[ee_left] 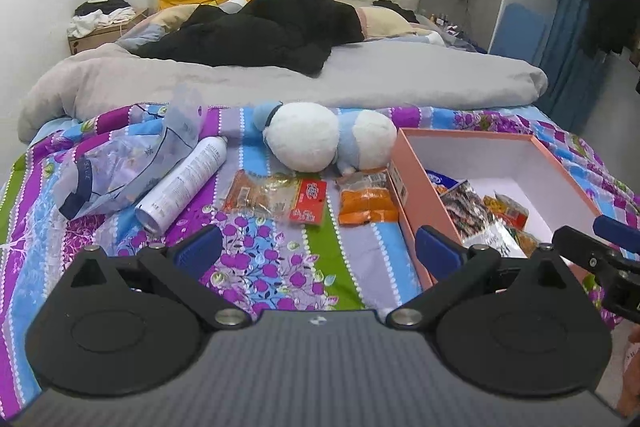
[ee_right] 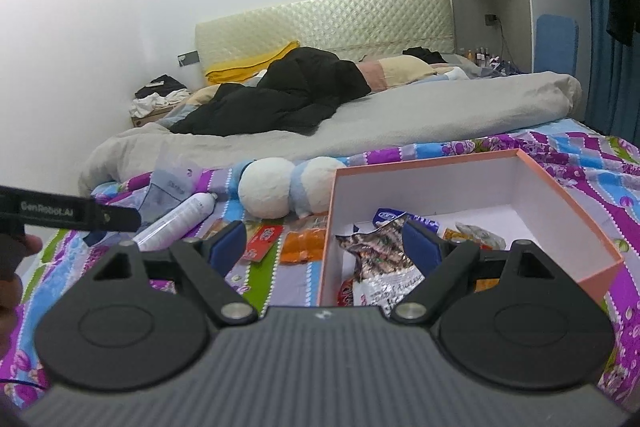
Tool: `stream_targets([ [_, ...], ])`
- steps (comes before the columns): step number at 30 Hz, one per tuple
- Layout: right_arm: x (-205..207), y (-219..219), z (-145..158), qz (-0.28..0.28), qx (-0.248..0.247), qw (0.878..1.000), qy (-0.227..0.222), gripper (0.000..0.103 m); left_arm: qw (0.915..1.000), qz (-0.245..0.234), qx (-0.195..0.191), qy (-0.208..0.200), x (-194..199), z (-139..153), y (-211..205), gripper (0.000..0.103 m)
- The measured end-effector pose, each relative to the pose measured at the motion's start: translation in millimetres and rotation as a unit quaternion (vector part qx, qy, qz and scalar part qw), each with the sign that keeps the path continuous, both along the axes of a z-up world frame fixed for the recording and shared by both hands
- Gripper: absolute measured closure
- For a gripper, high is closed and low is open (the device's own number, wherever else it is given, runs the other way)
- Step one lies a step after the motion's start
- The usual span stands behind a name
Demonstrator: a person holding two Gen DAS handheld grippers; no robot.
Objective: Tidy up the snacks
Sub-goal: 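Withdraw both open tools from the pink box toward the remaining snacks, then reach the left tool toward the small clear packet while the right tool grasps the orange packet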
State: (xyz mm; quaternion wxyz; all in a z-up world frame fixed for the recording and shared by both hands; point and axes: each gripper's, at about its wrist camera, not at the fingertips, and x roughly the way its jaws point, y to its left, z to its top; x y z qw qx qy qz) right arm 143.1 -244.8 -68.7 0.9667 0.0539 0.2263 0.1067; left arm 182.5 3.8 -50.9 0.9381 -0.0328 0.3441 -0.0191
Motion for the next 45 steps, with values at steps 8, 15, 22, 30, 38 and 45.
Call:
stream_targets([
  [8,-21.3,13.5,-10.9,0.006,0.008,1.0,0.006,0.017,0.9998,0.016,-0.015,0.004,-20.4,-6.4,10.9,0.0],
  [15,-35.9,29.2,-21.8,0.013,0.008,1.0,0.003,0.017,0.9999,0.011,0.006,-0.008,-45.5,-14.5,16.8,0.0],
  [22,-30.2,39.5,-32.2,0.016,0.004,1.0,0.012,0.017,0.9993,0.032,-0.004,0.02,-46.6,-34.7,36.2,0.0],
  [30,-18.2,49.4,-40.1,0.029,-0.009,0.999,0.013,0.017,0.9984,0.039,-0.02,0.036,-30.5,-47.6,54.8,0.0],
  [38,-1.7,67.7,-47.1,0.057,-0.038,0.998,0.016,0.017,0.9978,0.045,-0.014,0.047,-4.6,-67.4,66.7,0.0],
  [45,18.4,87.1,-53.6,0.079,-0.051,0.995,0.017,0.019,0.9968,0.055,-0.029,0.051,22.9,-91.2,85.5,0.0],
])
